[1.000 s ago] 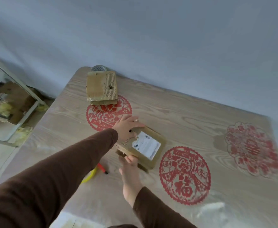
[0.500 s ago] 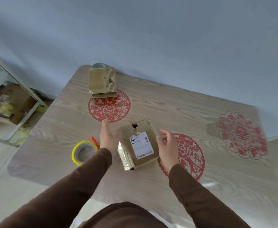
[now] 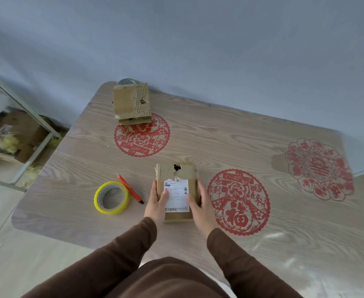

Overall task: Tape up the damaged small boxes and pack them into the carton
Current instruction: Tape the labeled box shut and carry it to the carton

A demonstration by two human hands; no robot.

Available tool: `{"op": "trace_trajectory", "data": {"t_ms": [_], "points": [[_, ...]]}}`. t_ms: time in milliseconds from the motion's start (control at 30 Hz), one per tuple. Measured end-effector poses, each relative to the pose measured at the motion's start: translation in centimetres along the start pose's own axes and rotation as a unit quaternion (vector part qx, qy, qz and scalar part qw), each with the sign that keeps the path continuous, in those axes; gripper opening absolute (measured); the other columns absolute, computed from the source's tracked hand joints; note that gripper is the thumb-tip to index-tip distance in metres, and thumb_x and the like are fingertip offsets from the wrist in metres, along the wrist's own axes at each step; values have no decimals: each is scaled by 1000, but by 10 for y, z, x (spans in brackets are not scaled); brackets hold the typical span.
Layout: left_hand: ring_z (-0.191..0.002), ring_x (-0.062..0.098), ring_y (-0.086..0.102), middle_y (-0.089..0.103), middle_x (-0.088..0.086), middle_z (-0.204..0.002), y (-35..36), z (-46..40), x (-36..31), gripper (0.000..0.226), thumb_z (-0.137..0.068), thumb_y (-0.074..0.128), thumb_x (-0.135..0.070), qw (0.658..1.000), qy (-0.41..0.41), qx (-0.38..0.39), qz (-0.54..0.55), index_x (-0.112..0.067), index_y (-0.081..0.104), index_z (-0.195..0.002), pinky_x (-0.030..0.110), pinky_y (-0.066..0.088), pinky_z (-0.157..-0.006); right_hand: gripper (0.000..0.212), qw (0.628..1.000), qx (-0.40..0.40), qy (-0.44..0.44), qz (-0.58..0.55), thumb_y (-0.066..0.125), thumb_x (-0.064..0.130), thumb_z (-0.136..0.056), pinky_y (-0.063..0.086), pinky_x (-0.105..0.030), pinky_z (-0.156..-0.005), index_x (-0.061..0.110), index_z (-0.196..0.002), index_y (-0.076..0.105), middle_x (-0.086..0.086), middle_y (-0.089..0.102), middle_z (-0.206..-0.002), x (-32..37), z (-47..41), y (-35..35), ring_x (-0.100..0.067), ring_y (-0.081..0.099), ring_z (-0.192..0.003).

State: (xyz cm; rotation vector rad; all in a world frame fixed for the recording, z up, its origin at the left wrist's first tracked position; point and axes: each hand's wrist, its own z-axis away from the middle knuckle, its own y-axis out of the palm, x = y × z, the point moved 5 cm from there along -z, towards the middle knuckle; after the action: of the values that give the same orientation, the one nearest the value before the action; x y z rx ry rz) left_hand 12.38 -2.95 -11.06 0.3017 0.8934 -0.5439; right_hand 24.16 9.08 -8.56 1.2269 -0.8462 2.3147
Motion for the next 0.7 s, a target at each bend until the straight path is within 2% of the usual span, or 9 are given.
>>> {"op": "trace_trajectory", "data": {"t_ms": [67,133,200,300,367,433,500,600,700], "points": [[-110,19,69,68,-1,-127,1,0,-4,68,-91,59,-47,1000,5,4,-1,-33,33,-153,47,53,-101,45,999,23,25,-39,55,40,-101,53,-28,-96,40,-144,41,17,62,-125,1,-2,6,-1,63,-111],[-104,24,71,71,3,-120,2,-1,-7,59,-91,59,-42,1000,-2,4,0,-27,43,-146,48,57,-95,33,999,6,31,16,47,59,-98,54,-34,-95,48,-129,52,13,66,-118,1,-6,9,-10,62,-112],[-95,26,71,70,10,-114,1,-5,-13,39,-98,57,-25,1000,-14,-8,-3,-16,49,-135,43,60,-84,44,998,-11,29,57,41,71,-94,53,-41,-93,40,-123,55,10,65,-113,4,-14,10,-17,59,-111],[-82,24,64,64,16,-107,-2,-16,-32,22,-97,53,-15,995,-29,-54,-83,-11,47,-118,45,60,-75,44,999,-10,40,31,48,54,-100,57,-44,-81,16,-122,46,-1,64,-108,25,-22,12,-18,65,-91],[-87,26,64,60,10,-114,-1,-23,-46,37,-94,54,-23,991,-29,-61,-118,-14,42,-127,46,59,-81,52,998,0,51,30,49,49,-99,57,-40,-82,18,-138,32,-3,61,-118,35,-28,13,-17,66,-91],[-104,28,63,49,-4,-129,5,-27,-58,70,-90,55,-47,986,-3,-34,-164,-29,24,-150,47,56,-93,72,998,14,54,30,46,56,-91,55,-43,-92,32,-152,18,-1,55,-131,37,-37,15,-23,66,-105],[-117,28,58,46,-2,-137,8,-29,-60,80,-85,48,-67,977,13,-28,-212,-35,21,-154,47,49,-103,77,997,12,56,57,39,61,-87,50,-49,-101,30,-155,19,-5,51,-138,34,-47,19,-29,59,-119],[-110,30,59,58,10,-128,3,-36,-53,46,-96,45,-57,975,18,-62,-213,-26,42,-130,49,48,-100,56,998,-22,61,27,40,62,-95,47,-49,-103,22,-135,39,-6,56,-131,36,-50,21,-26,57,-117],[-91,27,61,62,15,-111,0,-31,-46,22,-100,47,-36,984,18,-87,-155,-19,42,-112,46,52,-86,29,998,-26,57,8,44,44,-103,50,-45,-93,19,-118,39,-8,61,-111,35,-45,23,-28,61,-101]]}}
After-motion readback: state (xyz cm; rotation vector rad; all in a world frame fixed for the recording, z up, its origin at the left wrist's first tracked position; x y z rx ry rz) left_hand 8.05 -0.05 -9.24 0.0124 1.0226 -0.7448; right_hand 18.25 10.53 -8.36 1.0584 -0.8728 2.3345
